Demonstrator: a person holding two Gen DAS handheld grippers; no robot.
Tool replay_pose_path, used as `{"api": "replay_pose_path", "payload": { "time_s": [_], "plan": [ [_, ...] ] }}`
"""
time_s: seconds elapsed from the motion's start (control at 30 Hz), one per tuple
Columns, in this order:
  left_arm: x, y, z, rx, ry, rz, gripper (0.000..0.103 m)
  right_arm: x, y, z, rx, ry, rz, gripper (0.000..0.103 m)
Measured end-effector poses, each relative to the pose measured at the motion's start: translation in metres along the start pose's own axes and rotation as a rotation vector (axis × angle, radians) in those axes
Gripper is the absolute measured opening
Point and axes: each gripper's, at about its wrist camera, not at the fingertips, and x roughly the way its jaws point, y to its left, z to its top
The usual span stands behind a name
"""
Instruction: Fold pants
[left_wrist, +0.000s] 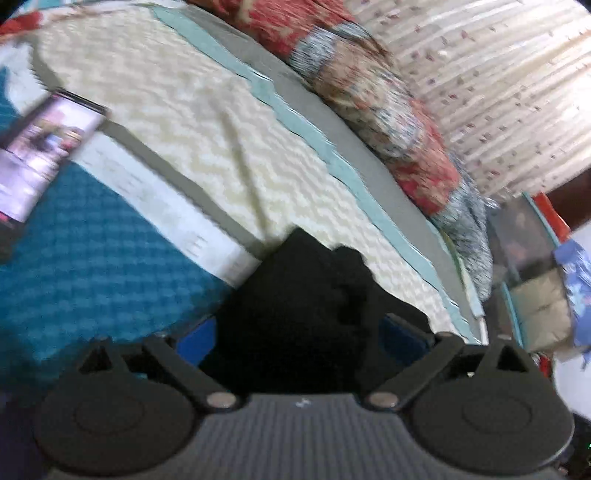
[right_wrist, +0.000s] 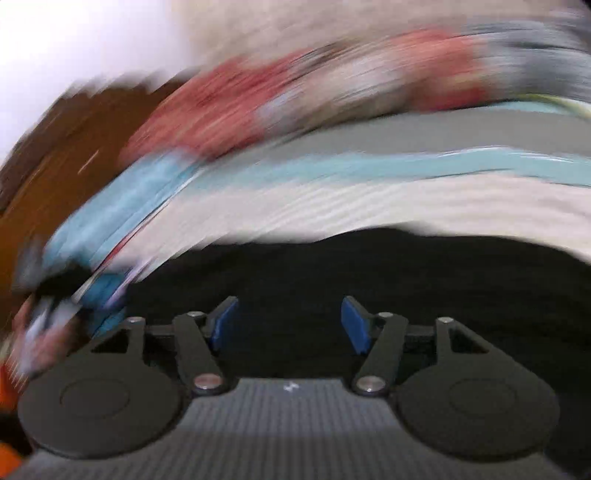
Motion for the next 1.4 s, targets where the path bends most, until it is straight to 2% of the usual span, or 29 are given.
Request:
{"api": "replay_pose_path", "payload": {
  "time_s": [0.07, 0.13, 0.2, 0.23, 0.27, 0.3, 0.33, 0.4, 0.47, 0.5, 0.53, 0.57, 0.67, 0.7, 0.77, 0.8, 0.83, 0.87, 0.93, 0.97, 1.03, 1.17, 1.23, 1.3, 1.37, 1.4],
  "plan": [
    [0.005, -0.013, -0.011, 0.057, -0.022, 0.038, 0.086, 0.036, 0.030, 0.001, -0.098, 0.048, 0.068, 0.069],
    [0.009, -0.022, -0.019, 0.115, -0.026, 0.077, 0.050, 0.064, 0.049, 0.001, -0.159, 0.075, 0.086, 0.071],
    [0.008, -0.023, -0.023, 0.132, -0.036, 0.100, 0.039, 0.094, 0.056, 0.007, -0.180, 0.120, 0.073, 0.067],
    [0.003, -0.025, -0.024, 0.142, -0.062, 0.115, 0.035, 0.102, 0.061, 0.006, -0.191, 0.146, 0.060, 0.040],
    [-0.003, -0.028, -0.025, 0.165, -0.102, 0.144, 0.034, 0.111, 0.066, 0.007, -0.218, 0.165, 0.012, 0.013],
    [-0.011, -0.033, -0.025, 0.190, -0.139, 0.158, 0.033, 0.113, 0.069, 0.009, -0.251, 0.141, -0.049, 0.013],
    [-0.021, -0.040, -0.027, 0.222, -0.190, 0.160, 0.033, 0.105, 0.071, 0.011, -0.273, 0.081, -0.077, 0.013],
    [-0.042, -0.055, -0.033, 0.287, -0.300, 0.160, 0.033, 0.082, 0.086, 0.016, -0.331, -0.069, -0.096, 0.013],
    [-0.055, -0.064, -0.043, 0.346, -0.398, 0.173, 0.033, 0.067, 0.109, 0.013, -0.467, -0.176, -0.143, 0.013],
    [-0.056, -0.065, -0.049, 0.368, -0.433, 0.197, 0.034, 0.064, 0.116, 0.005, -0.528, -0.188, -0.158, 0.013],
    [-0.052, -0.063, -0.051, 0.374, -0.435, 0.223, 0.034, 0.068, 0.123, -0.005, -0.587, -0.162, -0.160, 0.014],
    [-0.044, -0.057, -0.052, 0.362, -0.397, 0.245, 0.034, 0.077, 0.125, -0.014, -0.622, -0.095, -0.148, 0.014],
    [-0.009, -0.023, -0.053, 0.260, -0.191, 0.289, 0.034, 0.122, 0.117, -0.047, -0.631, 0.174, -0.130, 0.018],
    [-0.006, -0.017, -0.059, 0.267, -0.181, 0.310, 0.038, 0.126, 0.116, -0.053, -0.616, 0.171, -0.146, 0.018],
    [-0.014, -0.023, -0.066, 0.324, -0.211, 0.329, 0.042, 0.125, 0.117, -0.046, -0.564, 0.151, -0.143, 0.021],
    [-0.017, -0.026, -0.067, 0.336, -0.216, 0.336, 0.050, 0.125, 0.117, -0.040, -0.540, 0.156, -0.135, 0.023],
    [-0.021, -0.028, -0.066, 0.342, -0.221, 0.344, 0.058, 0.123, 0.114, -0.033, -0.507, 0.153, -0.123, 0.029],
    [-0.025, -0.028, -0.065, 0.342, -0.224, 0.345, 0.060, 0.112, 0.106, -0.027, -0.470, 0.147, -0.114, 0.038],
    [-0.037, -0.025, -0.058, 0.300, -0.227, 0.309, 0.062, 0.098, 0.093, -0.016, -0.395, 0.137, -0.080, 0.044],
    [-0.046, -0.021, -0.053, 0.260, -0.235, 0.277, 0.063, 0.089, 0.089, -0.013, -0.358, 0.132, -0.053, 0.044],
    [-0.055, -0.016, -0.041, 0.214, -0.259, 0.245, 0.073, 0.071, 0.081, -0.008, -0.294, 0.114, -0.006, 0.044],
    [-0.051, -0.021, -0.011, 0.230, -0.282, 0.241, 0.079, 0.038, 0.059, -0.010, -0.129, 0.047, 0.023, 0.044],
    [-0.045, -0.025, 0.002, 0.241, -0.270, 0.184, 0.096, 0.032, 0.048, -0.013, -0.041, 0.019, 0.002, 0.044],
    [-0.031, -0.031, 0.013, 0.279, -0.263, 0.168, 0.100, 0.031, 0.035, -0.014, 0.034, 0.008, -0.060, 0.044],
    [-0.006, -0.038, 0.023, 0.330, -0.228, 0.206, 0.100, 0.032, 0.017, -0.019, 0.132, 0.012, -0.072, 0.045],
    [0.011, -0.039, 0.028, 0.350, -0.187, 0.219, 0.098, 0.038, 0.010, -0.022, 0.181, 0.025, -0.070, 0.045]
  ]
}}
